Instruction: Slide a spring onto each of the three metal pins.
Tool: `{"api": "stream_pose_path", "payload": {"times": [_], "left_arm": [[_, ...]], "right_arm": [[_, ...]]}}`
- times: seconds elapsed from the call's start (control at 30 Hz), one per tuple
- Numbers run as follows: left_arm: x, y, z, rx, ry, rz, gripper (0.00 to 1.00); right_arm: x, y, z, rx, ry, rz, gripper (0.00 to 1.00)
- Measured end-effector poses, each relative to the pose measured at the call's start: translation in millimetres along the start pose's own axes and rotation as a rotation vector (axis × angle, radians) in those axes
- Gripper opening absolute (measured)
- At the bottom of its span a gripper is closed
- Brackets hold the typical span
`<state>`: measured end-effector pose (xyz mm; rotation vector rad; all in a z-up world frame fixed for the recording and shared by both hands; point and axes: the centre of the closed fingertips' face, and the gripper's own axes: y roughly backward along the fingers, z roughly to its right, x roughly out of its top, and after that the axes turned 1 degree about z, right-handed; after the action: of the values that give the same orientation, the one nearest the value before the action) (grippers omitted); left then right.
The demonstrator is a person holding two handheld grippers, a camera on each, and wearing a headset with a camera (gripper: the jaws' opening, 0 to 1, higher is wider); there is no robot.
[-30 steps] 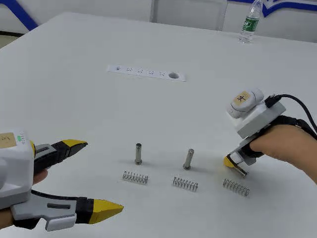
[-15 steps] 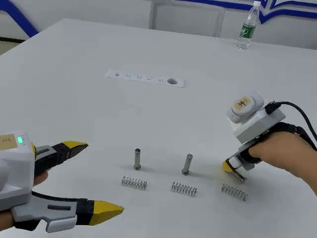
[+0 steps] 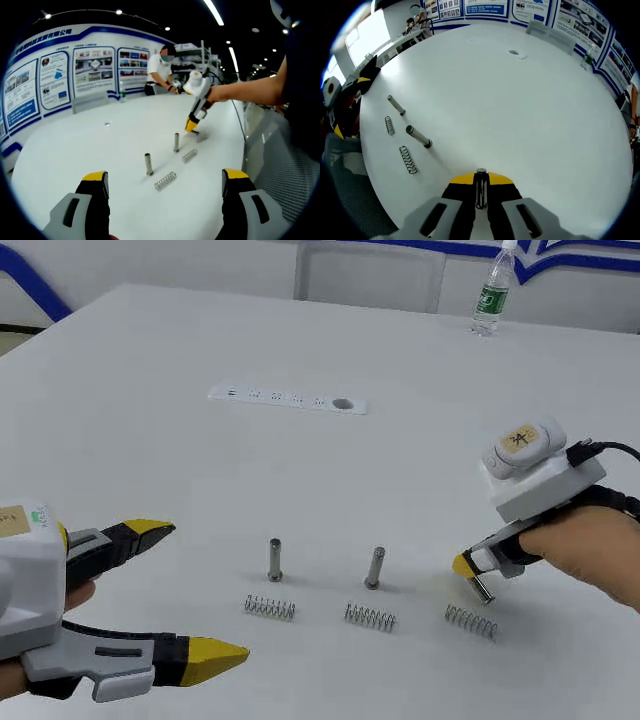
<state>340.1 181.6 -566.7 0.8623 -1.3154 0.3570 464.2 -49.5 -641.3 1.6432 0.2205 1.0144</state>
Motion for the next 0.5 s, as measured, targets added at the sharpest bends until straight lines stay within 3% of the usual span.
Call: {"api": "stream_pose_path", "payload": {"times": [0.5], "left_arm": [[2.4,0.3,1.5,-0.006,-0.007,0.000,0.95]], "right_arm": [[0.0,14.2,-5.4,-0.001,-0.013,0.094,0.08]]}}
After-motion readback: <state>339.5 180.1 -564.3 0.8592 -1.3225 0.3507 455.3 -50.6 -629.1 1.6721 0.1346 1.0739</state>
